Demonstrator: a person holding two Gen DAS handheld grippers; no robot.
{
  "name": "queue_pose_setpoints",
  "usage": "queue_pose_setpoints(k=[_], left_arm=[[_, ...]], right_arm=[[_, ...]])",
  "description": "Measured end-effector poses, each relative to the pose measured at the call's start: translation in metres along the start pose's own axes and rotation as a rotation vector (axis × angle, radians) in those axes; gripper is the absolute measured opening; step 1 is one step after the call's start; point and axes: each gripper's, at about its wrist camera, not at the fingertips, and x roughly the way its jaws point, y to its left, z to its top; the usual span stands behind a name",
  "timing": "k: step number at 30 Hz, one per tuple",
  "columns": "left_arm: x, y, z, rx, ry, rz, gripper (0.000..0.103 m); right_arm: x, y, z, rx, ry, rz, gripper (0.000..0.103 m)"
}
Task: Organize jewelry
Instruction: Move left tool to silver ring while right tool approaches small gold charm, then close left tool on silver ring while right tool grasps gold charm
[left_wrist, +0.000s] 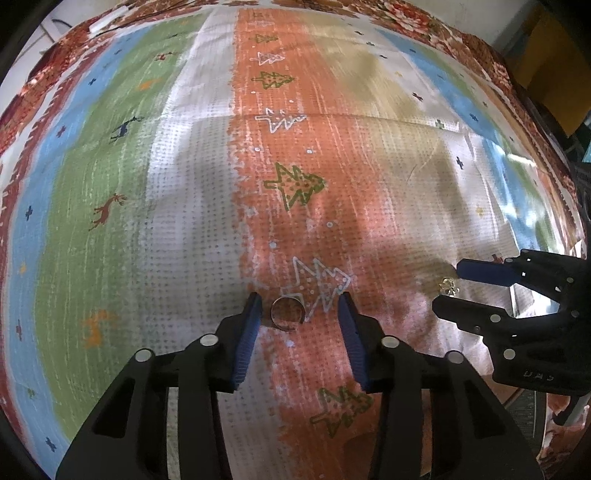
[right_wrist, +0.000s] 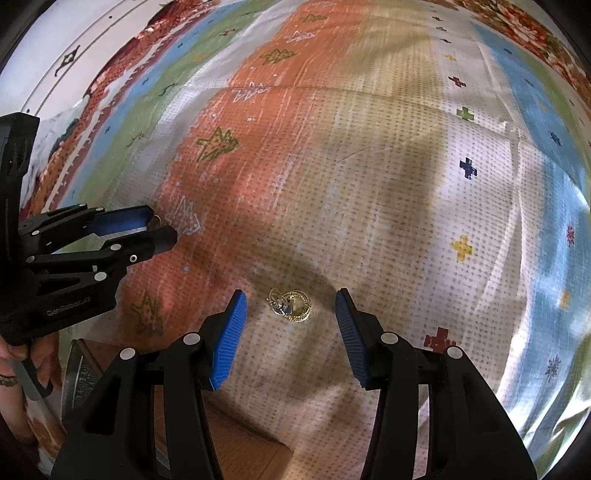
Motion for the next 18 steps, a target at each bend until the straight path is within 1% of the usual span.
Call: queue_pose_setpoints(k=[1, 2, 3, 5, 6, 8, 10, 11, 12, 18], left_arm=[[0.0005, -0.0004, -0.0001, 0.003, 0.000, 0.003, 0.036], [0.0007, -0.0009, -0.0006, 0.007, 0.000, 0.007, 0.035], [0.0012, -0.0019, -0.0003, 0.011, -0.001, 0.011, 0.035], [0.0016, -0.0022, -0.0005, 0.015, -0.002, 0.019, 0.034], [0.0017, -0.0020, -0.0005, 0.015, -0.002, 0.021, 0.033], [0.0020, -0.0009, -0.0004, 0.015, -0.002, 0.023, 0.026], [0.0022, 0.0011, -0.0005, 0.010, -0.003, 0.023, 0.023], [0.0022, 0.0018, -0.0006, 0.008, -0.005, 0.025, 0.020], [0.0020, 0.0023, -0.0008, 0.007, -0.005, 0.024, 0.019], [-0.0002, 0.0042, -0.0009, 0.001, -0.013, 0.015, 0.019]], right_arm=[[0.0002, -0.0004, 0.0001, 0.001, 0.000, -0.005, 0.043], [0.0002, -0.0009, 0.0000, 0.001, 0.000, -0.009, 0.040], [0.0002, -0.0017, -0.0001, 0.003, 0.000, -0.009, 0.039], [0.0002, -0.0030, -0.0006, 0.005, 0.002, -0.011, 0.033], [0.0002, -0.0036, -0.0012, 0.005, 0.002, -0.011, 0.032], [0.0004, -0.0029, -0.0022, 0.000, 0.005, -0.011, 0.027], [0.0011, -0.0023, -0.0028, -0.007, 0.008, -0.012, 0.021], [0.0010, -0.0028, -0.0034, -0.007, 0.009, -0.012, 0.021], [0.0020, -0.0015, -0.0030, -0.006, 0.009, -0.013, 0.021], [0.0012, -0.0021, -0.0041, 0.000, 0.002, -0.009, 0.019]])
